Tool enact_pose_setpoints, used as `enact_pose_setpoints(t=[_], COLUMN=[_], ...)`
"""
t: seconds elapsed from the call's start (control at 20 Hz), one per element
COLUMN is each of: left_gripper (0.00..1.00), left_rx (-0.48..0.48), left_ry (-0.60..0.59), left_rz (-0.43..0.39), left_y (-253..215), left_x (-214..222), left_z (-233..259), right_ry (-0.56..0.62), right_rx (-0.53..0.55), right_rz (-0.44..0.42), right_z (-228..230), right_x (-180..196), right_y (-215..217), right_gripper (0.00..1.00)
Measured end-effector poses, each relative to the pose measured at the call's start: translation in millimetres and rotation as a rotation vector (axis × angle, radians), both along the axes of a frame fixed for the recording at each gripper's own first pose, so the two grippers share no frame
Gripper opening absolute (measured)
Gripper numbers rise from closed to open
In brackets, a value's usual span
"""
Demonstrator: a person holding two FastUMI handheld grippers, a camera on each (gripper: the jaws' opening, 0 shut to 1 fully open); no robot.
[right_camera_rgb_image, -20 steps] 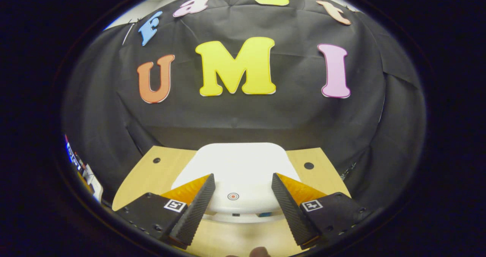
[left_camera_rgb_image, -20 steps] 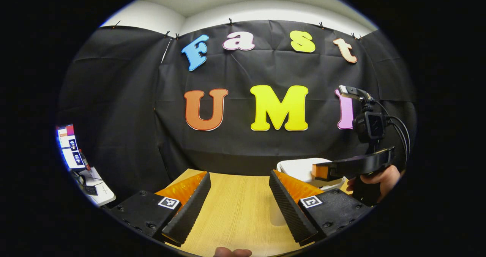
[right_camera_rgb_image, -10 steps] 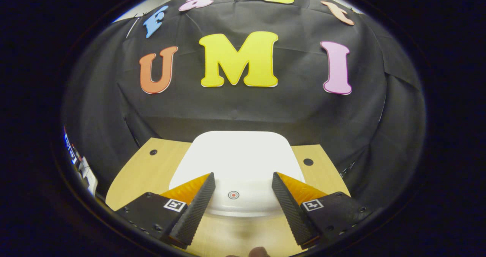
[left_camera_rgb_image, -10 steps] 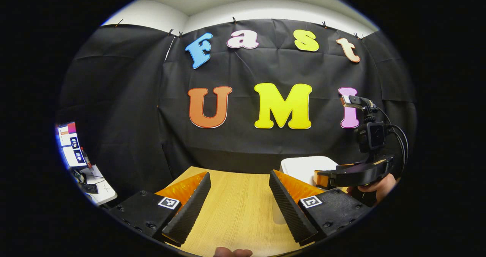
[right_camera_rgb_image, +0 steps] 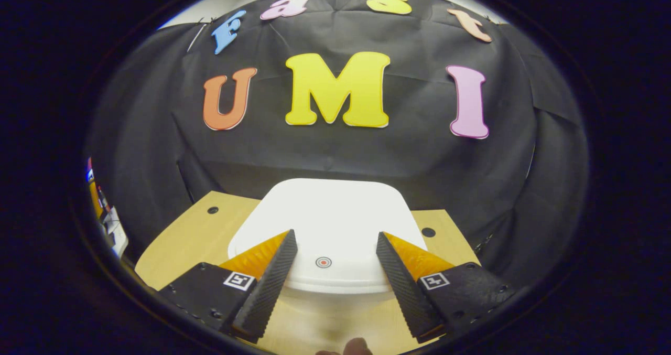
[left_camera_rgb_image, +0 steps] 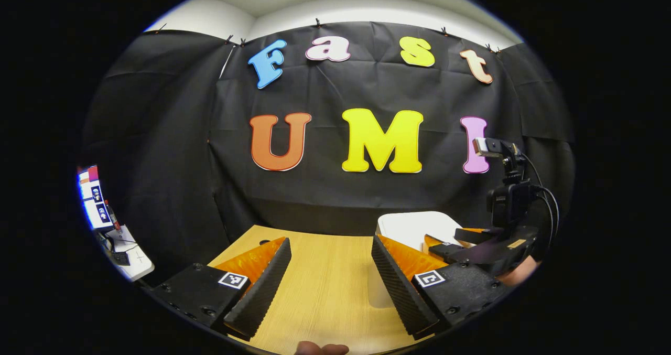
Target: Press the lid of the desktop garbage bin to open it, pick up the crumpled paper on the desktop and throw it into the bin, then pick up the pop can on the desktop and drop it into the bin, and finally close the garbage bin lid.
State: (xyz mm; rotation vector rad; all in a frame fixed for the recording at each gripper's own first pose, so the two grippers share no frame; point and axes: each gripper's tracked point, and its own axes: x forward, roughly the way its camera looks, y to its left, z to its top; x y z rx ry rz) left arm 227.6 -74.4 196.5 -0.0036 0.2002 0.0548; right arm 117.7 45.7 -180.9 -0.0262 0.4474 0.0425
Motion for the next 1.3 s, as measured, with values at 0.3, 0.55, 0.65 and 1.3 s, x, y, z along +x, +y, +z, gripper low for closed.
enact_pose_setpoints(t=[0.3, 0.55, 0.65, 1.3], left_gripper=[0.99, 0.99, 0.99, 0.99], left_rx=[0.011, 0.030, 0.016, -0.017], left_ry=[-0.040, -0.098, -0.121, -0.150], left_rz=[-0.027, -0.045, -0.055, -0.084], left_y=[-12, -16, -21, -61], left_x=[13, 30, 35, 32], left_z=[22, 57, 73, 90], right_ry=[-0.030, -0.159, -0.224, -0.374], right_rx=[0.065, 0.054, 0.023, 0.048], right_rz=[-0.007, 0.004, -0.013, -0.097], right_z=[18, 79, 103, 169], right_x=[-7, -18, -24, -82], right_y=[-2, -34, -55, -97], right_gripper=[0.94, 0.94, 0.94, 0.94])
